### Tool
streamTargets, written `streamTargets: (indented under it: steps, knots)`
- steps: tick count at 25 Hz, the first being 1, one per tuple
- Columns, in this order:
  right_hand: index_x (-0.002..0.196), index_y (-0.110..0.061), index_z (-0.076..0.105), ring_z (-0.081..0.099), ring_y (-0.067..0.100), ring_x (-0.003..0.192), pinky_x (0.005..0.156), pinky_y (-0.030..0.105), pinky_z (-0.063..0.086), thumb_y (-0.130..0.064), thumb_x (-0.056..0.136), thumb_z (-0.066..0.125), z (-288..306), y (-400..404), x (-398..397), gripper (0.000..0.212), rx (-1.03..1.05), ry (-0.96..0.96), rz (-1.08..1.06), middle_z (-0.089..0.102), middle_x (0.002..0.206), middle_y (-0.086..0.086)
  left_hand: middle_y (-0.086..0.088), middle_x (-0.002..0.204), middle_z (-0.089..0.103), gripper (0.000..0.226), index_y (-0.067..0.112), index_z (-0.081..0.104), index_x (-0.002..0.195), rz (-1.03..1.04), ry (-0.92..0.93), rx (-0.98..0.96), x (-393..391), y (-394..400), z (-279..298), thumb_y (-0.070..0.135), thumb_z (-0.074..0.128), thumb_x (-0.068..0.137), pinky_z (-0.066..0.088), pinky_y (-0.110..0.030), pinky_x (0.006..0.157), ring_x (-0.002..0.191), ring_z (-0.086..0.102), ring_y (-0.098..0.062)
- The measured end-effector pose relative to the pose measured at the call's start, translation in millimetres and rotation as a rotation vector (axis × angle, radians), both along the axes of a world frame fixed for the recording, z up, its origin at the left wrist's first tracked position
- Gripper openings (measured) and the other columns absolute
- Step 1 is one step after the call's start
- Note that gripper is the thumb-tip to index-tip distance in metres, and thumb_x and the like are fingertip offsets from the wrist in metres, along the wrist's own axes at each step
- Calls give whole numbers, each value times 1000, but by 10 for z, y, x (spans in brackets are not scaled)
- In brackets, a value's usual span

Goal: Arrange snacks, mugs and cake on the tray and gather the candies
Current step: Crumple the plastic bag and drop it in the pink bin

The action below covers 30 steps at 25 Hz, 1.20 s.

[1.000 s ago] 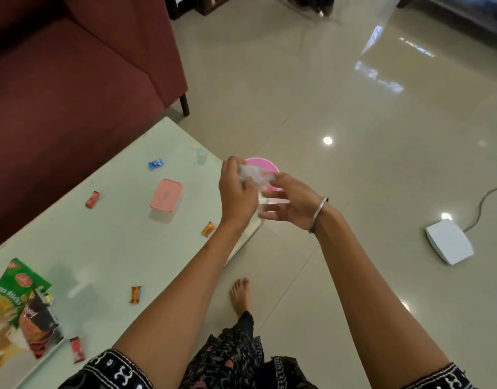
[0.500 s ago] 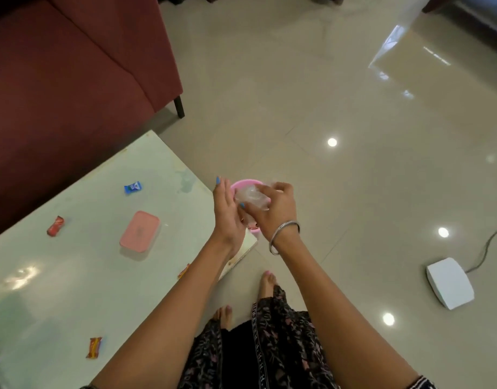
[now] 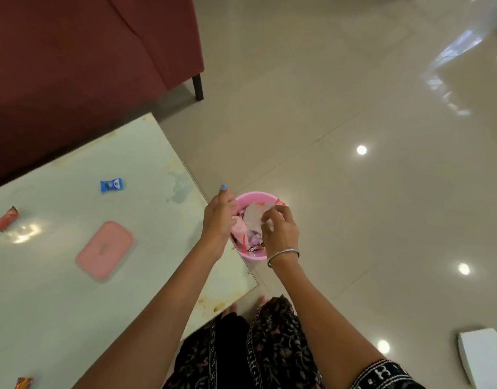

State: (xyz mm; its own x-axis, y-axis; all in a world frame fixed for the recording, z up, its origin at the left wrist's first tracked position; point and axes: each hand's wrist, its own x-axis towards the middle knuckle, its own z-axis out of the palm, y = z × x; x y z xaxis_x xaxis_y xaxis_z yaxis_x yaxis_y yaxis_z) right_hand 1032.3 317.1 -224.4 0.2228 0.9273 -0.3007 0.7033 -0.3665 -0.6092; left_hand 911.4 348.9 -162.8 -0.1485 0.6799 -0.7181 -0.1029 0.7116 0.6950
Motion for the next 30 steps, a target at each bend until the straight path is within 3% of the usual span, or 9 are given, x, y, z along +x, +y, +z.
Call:
streamTargets:
  steps: [3,6,9,11,14,17,20,26,30]
  knots:
    - [93,-9,66,61,35,93,75,32,50,-1,81,59,-661,127,-25,16,-14,-90,30,53,129,12,-8,111,61,47,9,55,113,-40,8,16,13,94,-442,43,28,97,47,-35,92,99,59,-21]
    - [110,-20,62,55,25,110,97,32,42,-8,84,59,-1178,310,13,28,-340,-125,206,38,146,5,-7,106,64,41,14,59,98,-62,17,48,10,162,-801,45,31,96,49,-29,84,95,62,-18]
    - [113,-19,61,55,16,84,84,21,42,-9,85,59,-1279,453,80,29,-377,-14,149,61,124,4,-7,106,64,39,15,59,95,-54,55,87,3,253,-968,44,33,95,50,-35,91,95,63,-17]
    - [110,-17,63,52,15,76,86,25,47,-11,86,58,-1112,516,104,25,-256,37,11,67,111,4,-5,106,61,37,16,57,99,-56,74,93,4,281,-964,45,34,95,46,-42,99,102,60,-21]
    - [110,-18,63,55,18,76,76,25,46,-16,87,58,-673,590,133,24,-153,76,-127,68,109,7,-5,116,57,36,19,53,108,-50,108,105,11,281,-773,47,34,95,41,-42,103,115,54,-25]
    - [117,-16,58,63,24,98,82,28,47,-24,89,56,-122,562,141,28,-100,133,-158,66,115,8,-2,144,43,53,21,33,138,-36,196,118,-23,210,-335,50,30,94,31,-27,97,130,42,-20]
    - [119,-15,55,61,25,106,87,32,46,-30,92,51,455,498,108,32,-40,169,-148,64,119,8,1,153,29,58,26,18,145,-14,238,123,-106,136,153,52,26,94,23,-26,93,135,34,-19]
    - [117,-12,56,61,23,107,82,24,42,-33,93,49,1398,375,-171,33,107,220,-17,65,118,7,4,152,30,54,26,22,144,114,299,201,-459,-173,936,49,28,95,21,-24,97,137,31,-17]
    - [117,-10,56,60,22,109,84,24,42,-32,93,49,1786,262,-516,33,163,239,112,65,119,8,4,143,43,42,24,41,135,243,378,232,-858,-522,1247,39,33,96,29,-24,96,128,40,-16]
